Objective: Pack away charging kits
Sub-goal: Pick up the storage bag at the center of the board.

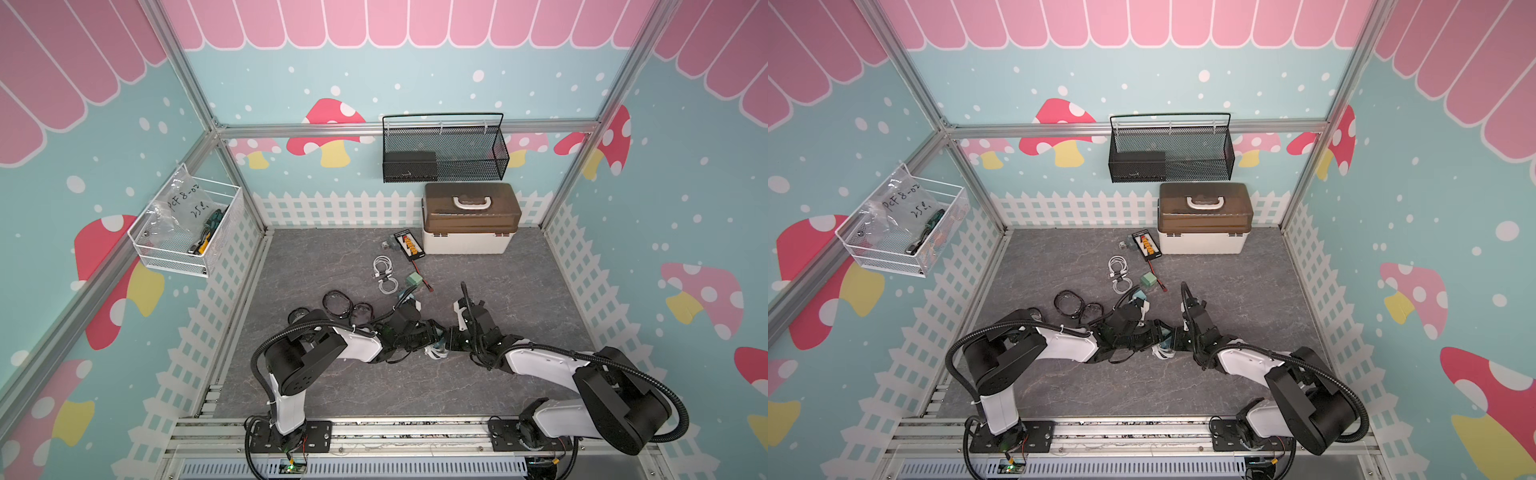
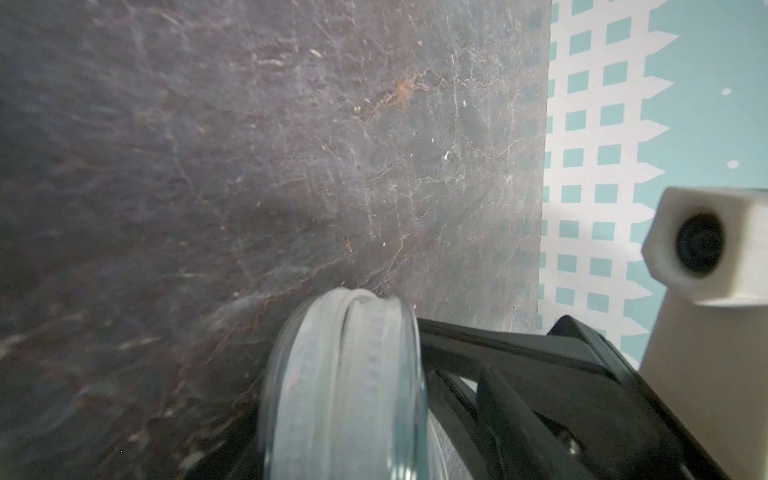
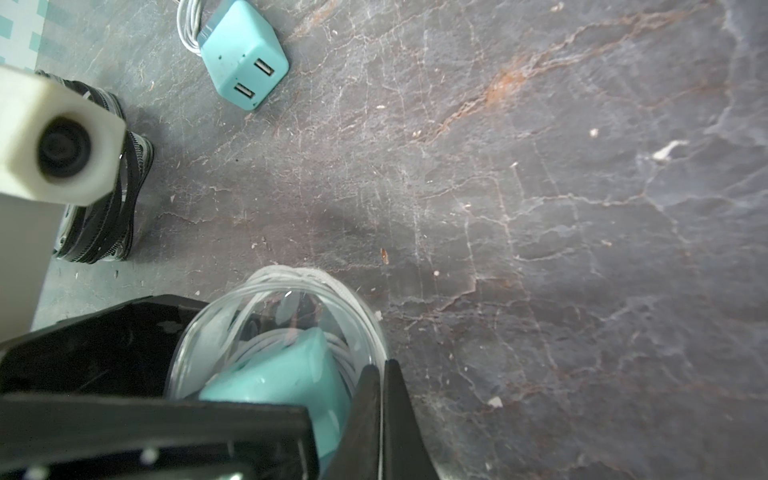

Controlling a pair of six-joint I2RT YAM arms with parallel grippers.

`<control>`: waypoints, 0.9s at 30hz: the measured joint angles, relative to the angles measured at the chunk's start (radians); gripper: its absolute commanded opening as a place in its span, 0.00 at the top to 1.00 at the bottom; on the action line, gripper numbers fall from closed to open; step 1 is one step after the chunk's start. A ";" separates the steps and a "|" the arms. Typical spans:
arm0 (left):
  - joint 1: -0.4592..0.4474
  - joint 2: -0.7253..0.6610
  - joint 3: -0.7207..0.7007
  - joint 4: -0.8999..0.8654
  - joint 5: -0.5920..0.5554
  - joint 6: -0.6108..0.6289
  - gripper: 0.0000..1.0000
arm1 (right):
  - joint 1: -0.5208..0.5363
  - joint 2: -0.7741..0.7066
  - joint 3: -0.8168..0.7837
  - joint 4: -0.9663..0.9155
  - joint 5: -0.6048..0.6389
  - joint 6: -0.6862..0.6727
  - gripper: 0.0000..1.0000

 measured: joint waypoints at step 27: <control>0.013 0.034 0.011 0.017 0.027 -0.024 0.95 | -0.011 -0.084 0.013 -0.112 0.048 -0.002 0.58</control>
